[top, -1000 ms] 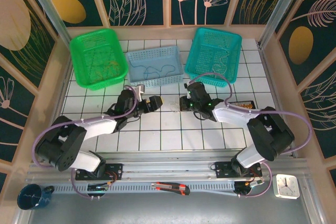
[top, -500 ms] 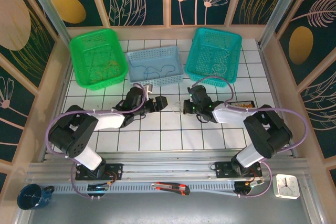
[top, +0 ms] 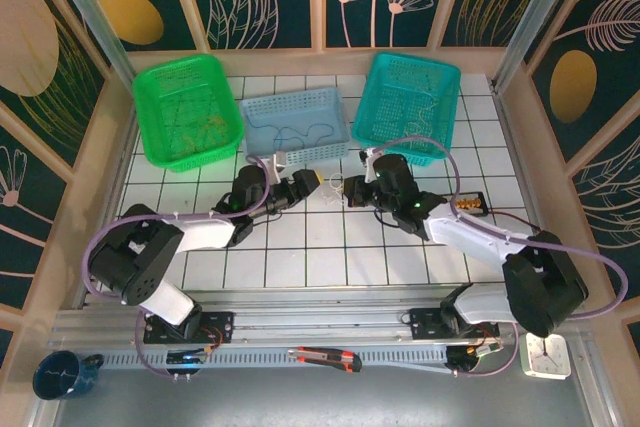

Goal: Untangle the cables
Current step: Untie the cable.

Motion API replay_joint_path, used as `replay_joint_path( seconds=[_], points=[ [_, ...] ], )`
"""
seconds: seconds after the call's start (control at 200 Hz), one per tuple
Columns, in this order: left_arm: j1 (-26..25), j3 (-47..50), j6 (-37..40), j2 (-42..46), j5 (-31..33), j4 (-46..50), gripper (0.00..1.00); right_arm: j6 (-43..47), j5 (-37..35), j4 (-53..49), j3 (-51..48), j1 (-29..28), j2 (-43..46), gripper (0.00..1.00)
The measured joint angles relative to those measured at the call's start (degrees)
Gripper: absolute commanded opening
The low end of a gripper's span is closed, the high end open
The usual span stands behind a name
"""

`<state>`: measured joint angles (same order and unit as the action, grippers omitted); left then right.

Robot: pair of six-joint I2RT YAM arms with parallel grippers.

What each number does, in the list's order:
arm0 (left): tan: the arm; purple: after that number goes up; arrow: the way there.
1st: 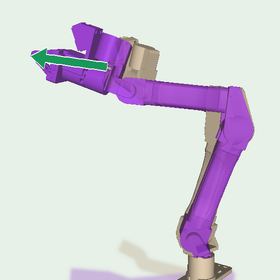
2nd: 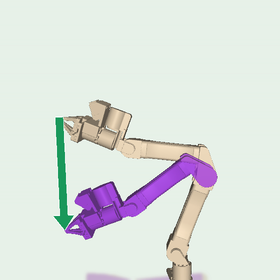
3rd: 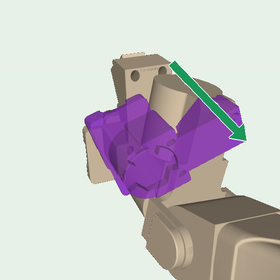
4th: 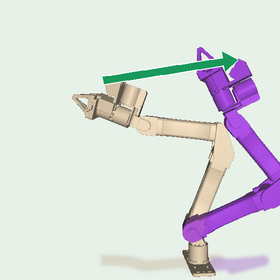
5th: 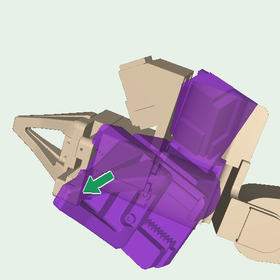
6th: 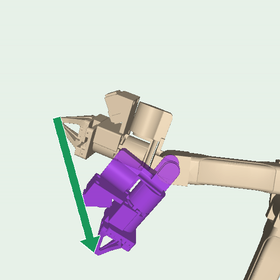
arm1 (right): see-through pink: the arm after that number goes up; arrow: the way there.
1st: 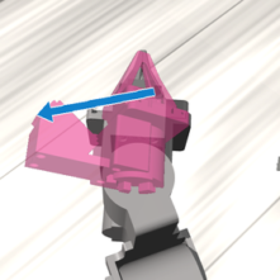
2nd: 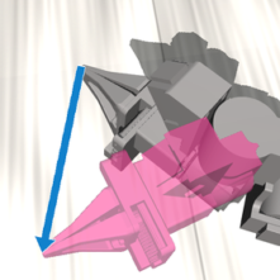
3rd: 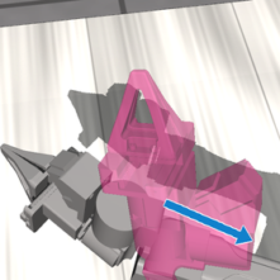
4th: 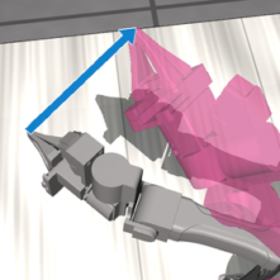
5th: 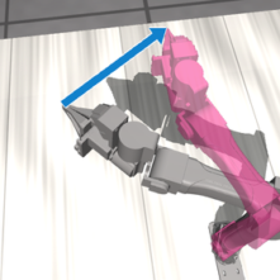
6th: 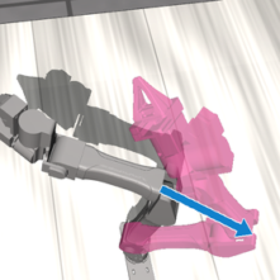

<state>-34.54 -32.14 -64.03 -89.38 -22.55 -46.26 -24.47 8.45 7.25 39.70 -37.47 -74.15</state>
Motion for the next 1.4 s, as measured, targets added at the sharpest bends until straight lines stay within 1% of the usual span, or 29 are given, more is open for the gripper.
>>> replay_joint_path(
  seconds=[0.085,0.395,0.575,0.826,1.026,1.176,1.396],
  points=[
    [-0.22,-0.02,-0.81,0.52,0.02,-1.14,0.67,-0.37,0.9,0.02,0.22,0.0,0.85,0.0],
    [-0.52,1.4,-0.98,1.03,0.72,-3.19,0.65,-1.64,2.67,0.15,1.57,0.0,3.28,0.0],
    [-0.52,3.08,0.59,1.07,0.96,-3.74,0.62,-1.88,3.28,0.09,1.92,0.0,4.24,0.0],
    [-0.52,3.32,9.46,3.67,3.48,-1.07,0.6,-2.08,3.72,0.07,2.19,0.04,4.37,0.0],
    [-0.52,3.26,17.27,4.87,4.0,1.99,0.54,-2.1,4.68,0.04,2.47,0.04,4.37,0.0],
    [-0.52,2.12,22.53,4.92,3.91,4.55,0.54,-2.51,5.33,-0.13,2.99,0.04,4.37,0.0],
    [-0.52,0.31,27.52,4.92,3.32,6.01,0.53,-2.89,6.27,-0.13,3.34,0.04,4.37,0.0]
  ],
)
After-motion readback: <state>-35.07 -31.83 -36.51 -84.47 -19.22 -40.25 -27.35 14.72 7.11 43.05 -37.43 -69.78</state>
